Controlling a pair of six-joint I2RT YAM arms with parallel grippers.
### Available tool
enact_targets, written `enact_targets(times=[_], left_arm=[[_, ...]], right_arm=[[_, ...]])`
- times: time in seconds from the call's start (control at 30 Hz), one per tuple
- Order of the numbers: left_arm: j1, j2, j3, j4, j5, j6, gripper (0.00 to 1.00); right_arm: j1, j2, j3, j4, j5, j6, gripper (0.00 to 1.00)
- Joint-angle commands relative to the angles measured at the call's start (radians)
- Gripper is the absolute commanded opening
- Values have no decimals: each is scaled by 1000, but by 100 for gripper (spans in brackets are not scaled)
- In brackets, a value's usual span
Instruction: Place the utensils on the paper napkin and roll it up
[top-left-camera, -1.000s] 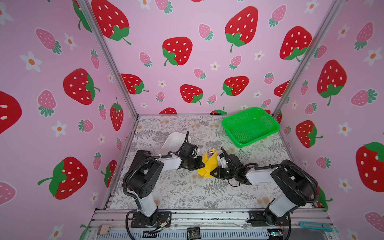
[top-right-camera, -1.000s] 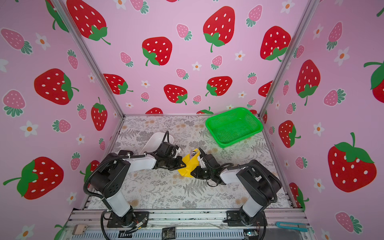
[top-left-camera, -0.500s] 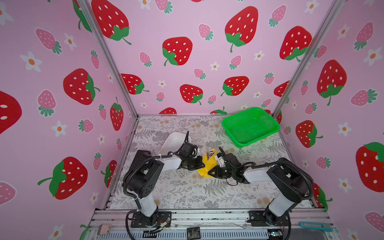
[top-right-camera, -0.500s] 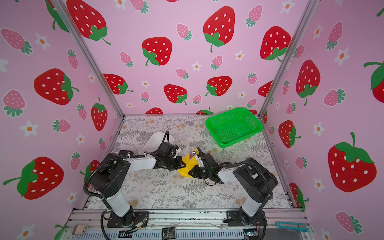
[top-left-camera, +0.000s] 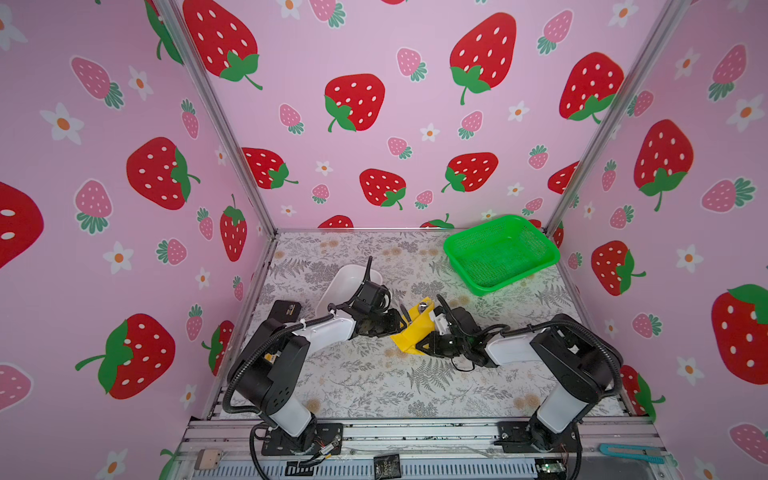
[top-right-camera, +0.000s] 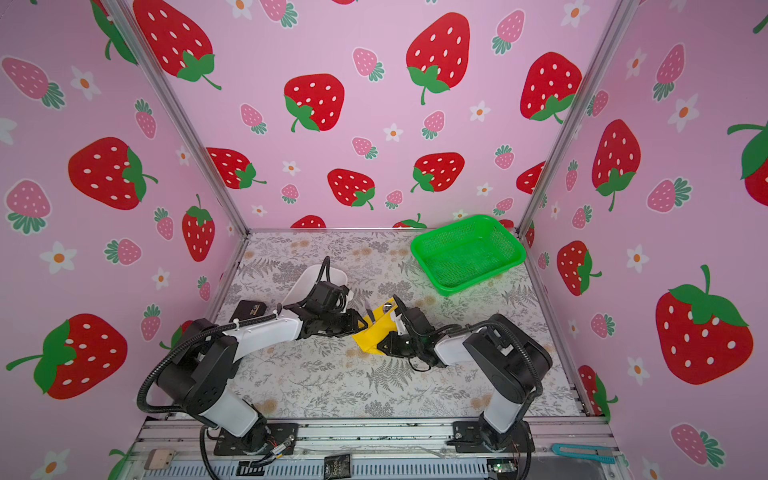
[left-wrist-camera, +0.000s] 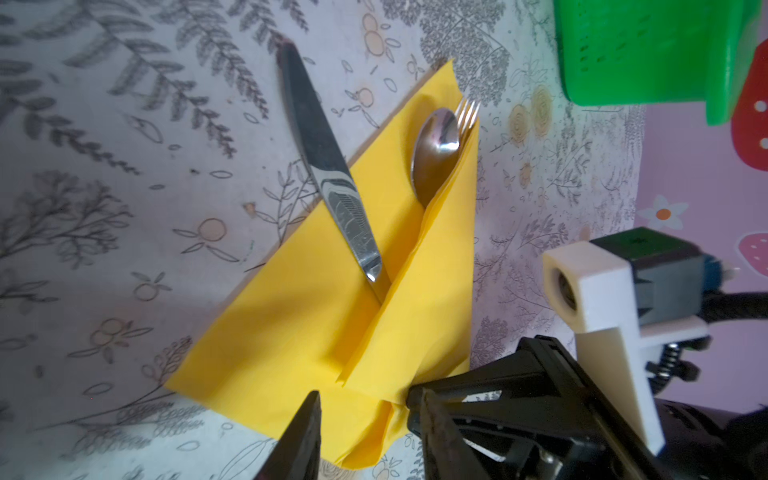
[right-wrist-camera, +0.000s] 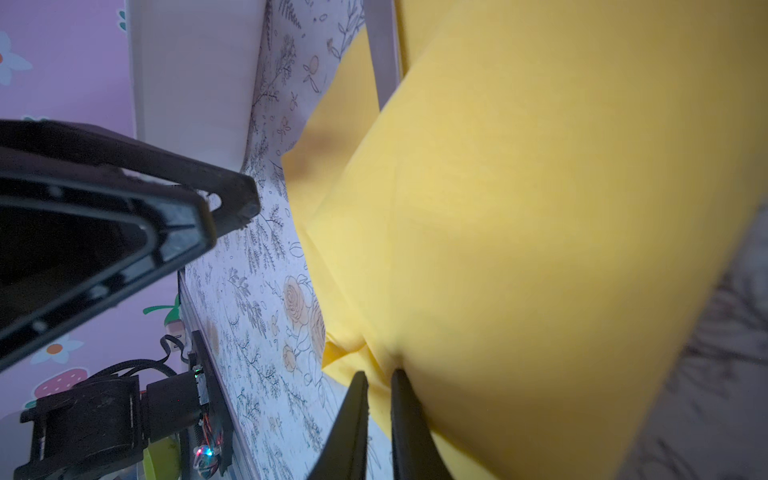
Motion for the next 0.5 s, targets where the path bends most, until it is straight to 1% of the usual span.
enact_targets(times=[0.0, 0.17, 0.33, 0.47], left_arm=[[6, -49, -30, -74, -80, 16, 42], [10, -32, 21, -58, -10, 37, 39], [21, 77, 164, -76, 67, 37, 40], [23, 158, 245, -113, 58, 12, 40]], right_arm=[[7, 8, -5, -18, 25, 11, 15], [7, 6, -2, -14, 22, 12, 15], [7, 7, -4, -10, 23, 16, 16], [6, 5, -2, -1, 20, 19, 15]])
